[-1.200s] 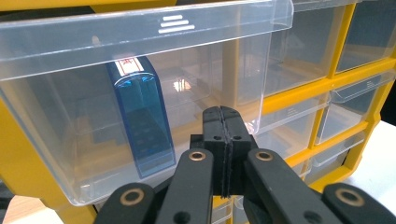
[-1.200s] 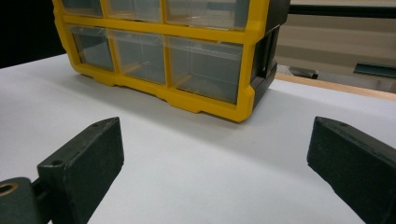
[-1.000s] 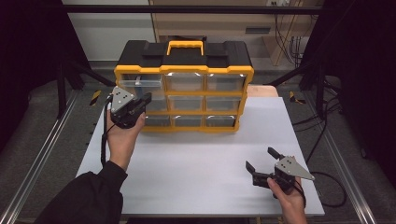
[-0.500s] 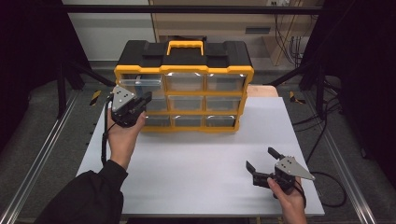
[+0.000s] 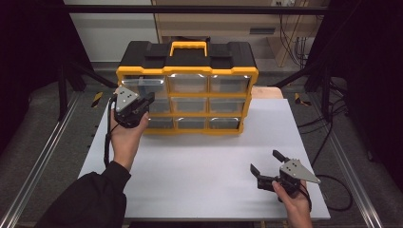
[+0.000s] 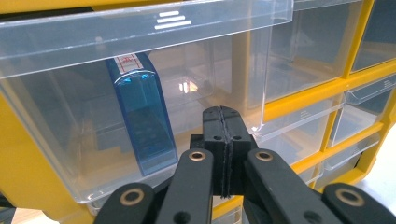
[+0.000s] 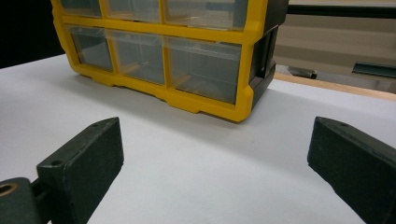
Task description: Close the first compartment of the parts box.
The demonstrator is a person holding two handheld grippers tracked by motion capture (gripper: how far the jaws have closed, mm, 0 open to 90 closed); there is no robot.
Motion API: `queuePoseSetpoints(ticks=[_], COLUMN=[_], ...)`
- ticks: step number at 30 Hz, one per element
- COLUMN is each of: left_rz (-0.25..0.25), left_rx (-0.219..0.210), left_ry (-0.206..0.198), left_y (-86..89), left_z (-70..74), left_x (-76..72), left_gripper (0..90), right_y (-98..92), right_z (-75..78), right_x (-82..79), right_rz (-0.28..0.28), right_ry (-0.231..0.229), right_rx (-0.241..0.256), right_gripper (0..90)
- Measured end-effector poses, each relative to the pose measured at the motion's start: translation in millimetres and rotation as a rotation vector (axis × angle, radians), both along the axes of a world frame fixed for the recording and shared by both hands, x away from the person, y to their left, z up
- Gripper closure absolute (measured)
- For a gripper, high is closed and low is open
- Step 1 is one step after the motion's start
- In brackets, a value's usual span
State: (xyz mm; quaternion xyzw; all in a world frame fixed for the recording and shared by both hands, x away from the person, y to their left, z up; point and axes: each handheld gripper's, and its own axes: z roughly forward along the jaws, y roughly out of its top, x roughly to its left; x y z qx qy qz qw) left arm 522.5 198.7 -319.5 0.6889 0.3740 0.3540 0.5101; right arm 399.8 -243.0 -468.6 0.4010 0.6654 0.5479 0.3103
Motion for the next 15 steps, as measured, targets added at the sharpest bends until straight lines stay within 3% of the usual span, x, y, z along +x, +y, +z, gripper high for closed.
queuePoseSetpoints(ticks=[15], left_rz=[0.008], left_rx=[0.005], left_ry=[0.001], left_y=[-1.0], left_z=[1.0], left_x=[6.3], left_gripper=[89.7], right_y=[0.2], right_z=[-0.2], right_x=[-0.2], right_rz=[-0.002], right_ry=[0.003], right_rx=[0.000], right_gripper=[3.9])
